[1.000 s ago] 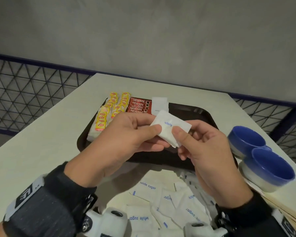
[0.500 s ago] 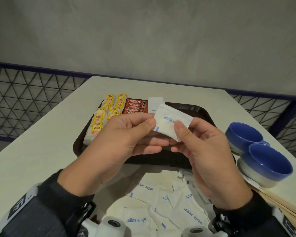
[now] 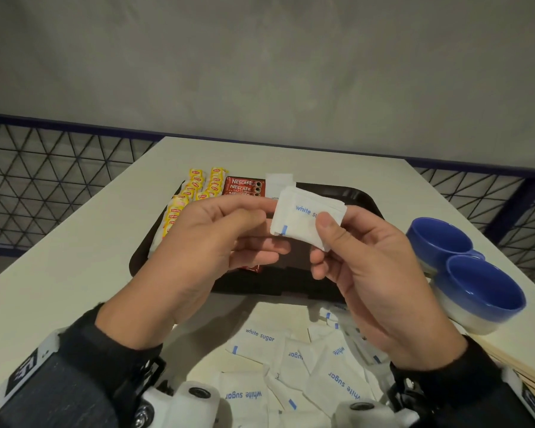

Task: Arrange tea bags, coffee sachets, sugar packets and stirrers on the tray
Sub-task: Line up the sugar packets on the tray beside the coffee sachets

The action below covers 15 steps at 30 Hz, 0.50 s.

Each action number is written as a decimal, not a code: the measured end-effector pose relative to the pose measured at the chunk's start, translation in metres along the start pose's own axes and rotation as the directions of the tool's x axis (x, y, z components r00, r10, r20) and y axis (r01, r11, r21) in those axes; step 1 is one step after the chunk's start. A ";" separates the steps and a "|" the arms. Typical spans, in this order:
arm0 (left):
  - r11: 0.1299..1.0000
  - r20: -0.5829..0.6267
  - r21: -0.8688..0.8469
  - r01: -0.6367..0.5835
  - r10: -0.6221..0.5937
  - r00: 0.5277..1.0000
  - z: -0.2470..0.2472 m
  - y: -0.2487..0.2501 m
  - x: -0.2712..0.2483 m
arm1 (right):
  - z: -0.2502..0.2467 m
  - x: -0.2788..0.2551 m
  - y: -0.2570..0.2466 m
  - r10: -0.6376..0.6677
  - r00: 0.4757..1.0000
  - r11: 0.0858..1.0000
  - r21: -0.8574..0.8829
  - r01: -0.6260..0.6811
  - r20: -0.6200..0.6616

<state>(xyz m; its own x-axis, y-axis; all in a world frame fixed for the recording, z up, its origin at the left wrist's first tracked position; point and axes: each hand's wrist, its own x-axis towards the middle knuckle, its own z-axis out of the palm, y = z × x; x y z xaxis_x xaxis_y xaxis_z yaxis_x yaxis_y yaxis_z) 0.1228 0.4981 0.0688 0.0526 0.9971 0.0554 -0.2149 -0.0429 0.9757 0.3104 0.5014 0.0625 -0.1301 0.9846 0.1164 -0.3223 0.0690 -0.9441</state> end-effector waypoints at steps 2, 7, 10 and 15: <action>0.999 0.037 -0.037 -0.002 0.003 0.999 0.002 0.000 -0.002 | 0.001 -0.001 -0.001 -0.025 1.000 0.997 -0.076 0.025 0.004; 1.000 0.086 0.023 -0.010 0.008 0.996 0.001 -0.004 -0.003 | 0.004 -0.002 -0.001 -0.069 0.998 0.983 -0.173 0.068 0.001; 1.000 0.058 -0.002 -0.030 0.030 0.998 0.001 -0.004 -0.002 | 0.004 -0.002 0.000 -0.066 0.998 0.990 -0.126 0.066 0.005; 0.998 0.039 -0.029 -0.048 0.049 0.998 0.003 -0.005 0.000 | 0.003 -0.001 0.003 -0.090 0.996 0.992 -0.088 0.090 0.003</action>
<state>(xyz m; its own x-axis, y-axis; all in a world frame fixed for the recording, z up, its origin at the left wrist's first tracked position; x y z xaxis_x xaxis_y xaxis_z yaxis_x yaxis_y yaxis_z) 0.1271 0.4977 0.0651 0.0802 0.9905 0.1115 -0.2452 -0.0888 0.9654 0.3066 0.4999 0.0608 -0.1036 0.9739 0.2021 -0.2488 0.1713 -0.9533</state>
